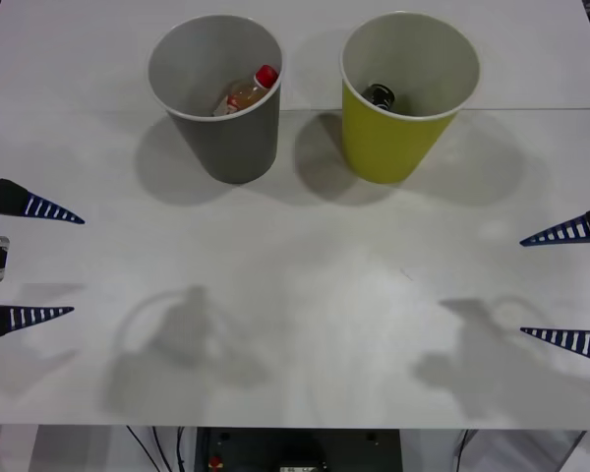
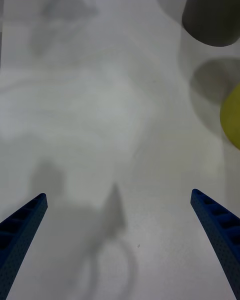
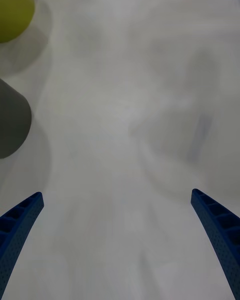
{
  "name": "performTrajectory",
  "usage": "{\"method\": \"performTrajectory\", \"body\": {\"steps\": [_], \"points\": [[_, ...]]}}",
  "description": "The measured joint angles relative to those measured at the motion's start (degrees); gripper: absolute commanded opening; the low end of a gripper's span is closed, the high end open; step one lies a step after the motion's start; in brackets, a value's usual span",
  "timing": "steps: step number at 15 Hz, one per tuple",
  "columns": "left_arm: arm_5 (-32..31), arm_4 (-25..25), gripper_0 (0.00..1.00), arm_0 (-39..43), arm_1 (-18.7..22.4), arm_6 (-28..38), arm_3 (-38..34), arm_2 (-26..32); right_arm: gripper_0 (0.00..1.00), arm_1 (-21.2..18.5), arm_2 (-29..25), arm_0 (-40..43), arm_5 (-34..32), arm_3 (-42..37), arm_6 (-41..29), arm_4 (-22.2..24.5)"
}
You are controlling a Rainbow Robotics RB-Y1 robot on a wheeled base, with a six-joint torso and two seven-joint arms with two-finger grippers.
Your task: Put the can into the green bin and the plastic bottle into the gray bin
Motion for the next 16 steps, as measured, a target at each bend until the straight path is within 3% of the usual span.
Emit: {"method": "performTrajectory", "body": {"steps": [7,16], "points": [[5.92,3.34,1.0,6.98,0.41,3.02,-2.79,0.32,1.0,0.0,0.0,0.0,0.0,0.01,0.0,0.0],[6.13,2.2,1.0,9.65,0.41,4.33,-5.43,0.25,1.0,0.0,0.0,0.0,0.0,0.01,0.0,0.0]]}}
